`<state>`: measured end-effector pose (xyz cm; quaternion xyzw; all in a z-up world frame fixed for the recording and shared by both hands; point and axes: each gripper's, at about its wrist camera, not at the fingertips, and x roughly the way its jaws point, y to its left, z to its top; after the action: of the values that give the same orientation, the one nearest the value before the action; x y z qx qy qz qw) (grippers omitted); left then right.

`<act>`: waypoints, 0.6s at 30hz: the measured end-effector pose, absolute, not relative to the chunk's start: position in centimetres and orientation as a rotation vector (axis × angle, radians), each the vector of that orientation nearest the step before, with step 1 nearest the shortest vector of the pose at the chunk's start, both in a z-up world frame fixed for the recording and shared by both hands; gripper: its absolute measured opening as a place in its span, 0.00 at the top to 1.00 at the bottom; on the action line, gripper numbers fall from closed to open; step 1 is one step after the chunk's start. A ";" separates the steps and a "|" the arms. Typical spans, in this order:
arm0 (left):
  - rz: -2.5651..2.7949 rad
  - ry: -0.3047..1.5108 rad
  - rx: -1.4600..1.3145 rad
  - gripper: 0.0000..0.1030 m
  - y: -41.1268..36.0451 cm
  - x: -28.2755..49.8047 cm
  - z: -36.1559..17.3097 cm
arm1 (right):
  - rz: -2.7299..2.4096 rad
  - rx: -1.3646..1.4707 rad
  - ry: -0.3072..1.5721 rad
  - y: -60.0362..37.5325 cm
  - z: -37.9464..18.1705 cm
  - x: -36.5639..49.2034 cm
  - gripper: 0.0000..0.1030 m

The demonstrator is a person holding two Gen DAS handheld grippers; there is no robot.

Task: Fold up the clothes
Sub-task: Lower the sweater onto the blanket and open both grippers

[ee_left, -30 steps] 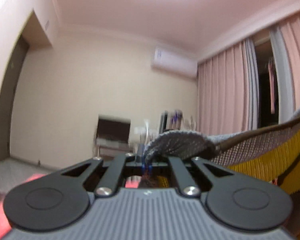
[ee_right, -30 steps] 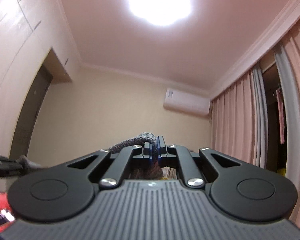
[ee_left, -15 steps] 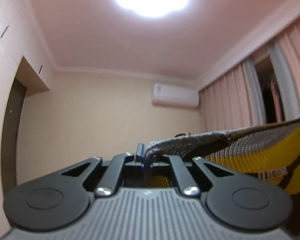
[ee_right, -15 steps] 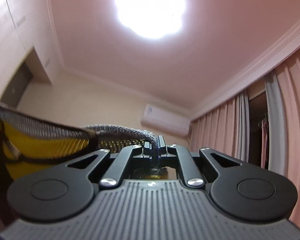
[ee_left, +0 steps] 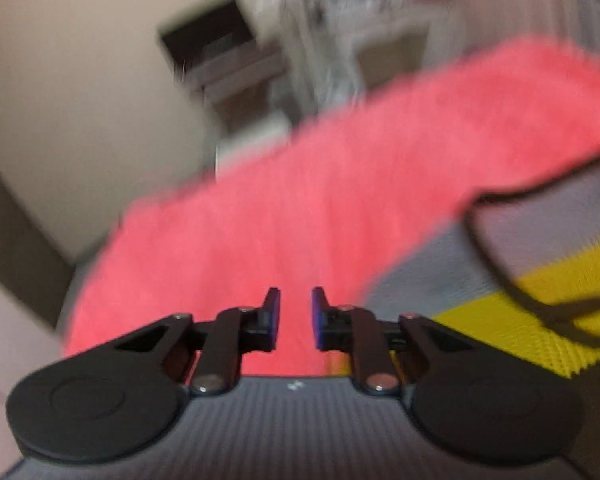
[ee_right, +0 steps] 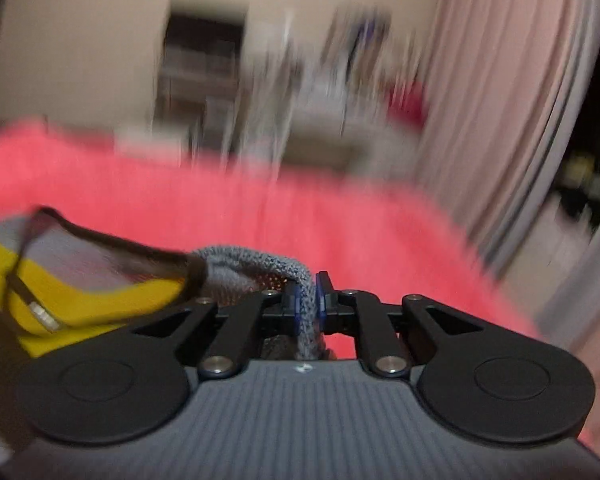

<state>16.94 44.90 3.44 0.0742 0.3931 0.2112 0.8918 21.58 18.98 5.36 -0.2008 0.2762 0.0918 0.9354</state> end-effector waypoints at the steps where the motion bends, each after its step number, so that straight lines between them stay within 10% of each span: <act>1: 0.442 0.855 0.128 0.83 45.2 17.9 0.0 | 0.187 -0.398 0.590 18.8 3.2 22.4 0.88; 5: 0.442 0.865 0.111 0.82 45.3 19.6 -6.7 | 0.206 -0.301 0.604 16.2 -3.1 24.0 0.76; 7: 0.441 0.824 0.132 0.78 45.4 20.3 -7.2 | 0.238 -0.237 0.628 14.4 -4.3 24.3 0.33; 9: 0.445 0.800 0.107 0.71 46.2 20.8 -7.1 | 0.298 -0.151 0.640 12.9 -4.2 23.9 0.15; 15: 0.426 0.708 0.048 0.17 48.5 15.5 0.6 | 0.315 -0.098 0.484 10.2 2.1 15.2 0.15; 18: 0.359 0.686 0.033 0.10 49.2 9.7 3.9 | 0.351 -0.230 0.451 10.3 4.8 8.2 0.15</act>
<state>9.74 49.20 3.87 0.0161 0.3344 0.1752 0.9259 8.19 10.30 4.79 -0.1131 0.2218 0.1726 0.9530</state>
